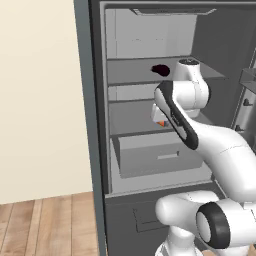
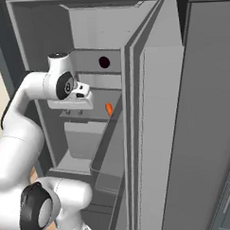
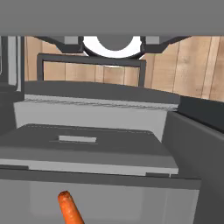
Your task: Place the ketchup and mustard from the counter to the top shelf of the fridge. If the existing items in the fridge are on the top shelf, move them to other shelves.
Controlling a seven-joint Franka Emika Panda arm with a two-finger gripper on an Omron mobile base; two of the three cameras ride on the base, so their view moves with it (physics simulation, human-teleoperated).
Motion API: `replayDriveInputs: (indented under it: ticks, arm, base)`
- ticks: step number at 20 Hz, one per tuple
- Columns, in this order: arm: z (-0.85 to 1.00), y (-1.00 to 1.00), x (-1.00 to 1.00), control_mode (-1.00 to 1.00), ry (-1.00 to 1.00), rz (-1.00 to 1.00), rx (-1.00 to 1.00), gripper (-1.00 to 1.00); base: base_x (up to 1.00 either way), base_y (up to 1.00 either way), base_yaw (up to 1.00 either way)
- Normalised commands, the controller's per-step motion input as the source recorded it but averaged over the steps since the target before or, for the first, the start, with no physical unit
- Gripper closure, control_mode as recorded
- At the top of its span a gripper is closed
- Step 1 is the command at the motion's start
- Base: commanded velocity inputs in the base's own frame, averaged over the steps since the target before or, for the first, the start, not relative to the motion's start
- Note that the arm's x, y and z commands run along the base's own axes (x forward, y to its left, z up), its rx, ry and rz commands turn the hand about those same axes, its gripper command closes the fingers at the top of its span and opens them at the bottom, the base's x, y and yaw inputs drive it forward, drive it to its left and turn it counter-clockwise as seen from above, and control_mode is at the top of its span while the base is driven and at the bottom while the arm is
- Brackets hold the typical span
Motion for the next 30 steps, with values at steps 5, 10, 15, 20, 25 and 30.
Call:
replayDriveInputs:
  ticks: [5, 10, 15, 20, 25, 30]
  arm:
    - [0.04, 0.0, -0.34, -1.0, -0.16, 0.0, -0.01, -1.0]
    - [0.44, 0.0, -0.74, -1.0, -0.43, -0.04, 0.0, -1.0]
    - [0.71, 0.0, -0.8, -1.0, -0.48, -0.07, 0.0, -1.0]
    - [0.89, -0.1, -0.6, -1.0, -0.4, -0.11, 0.01, -1.0]
    - [0.92, -0.3, -0.26, -1.0, -0.17, -0.17, 0.12, -1.0]
    - [0.69, -0.42, 0.05, -1.0, 0.03, -0.08, 0.16, -1.0]
  base:
    - [0.0, 0.0, 0.0]
    - [0.0, 0.0, 0.0]
    - [0.0, 0.0, 0.0]
    - [0.0, 0.0, 0.0]
    - [0.0, 0.0, 0.0]
    - [0.0, 0.0, 0.0]
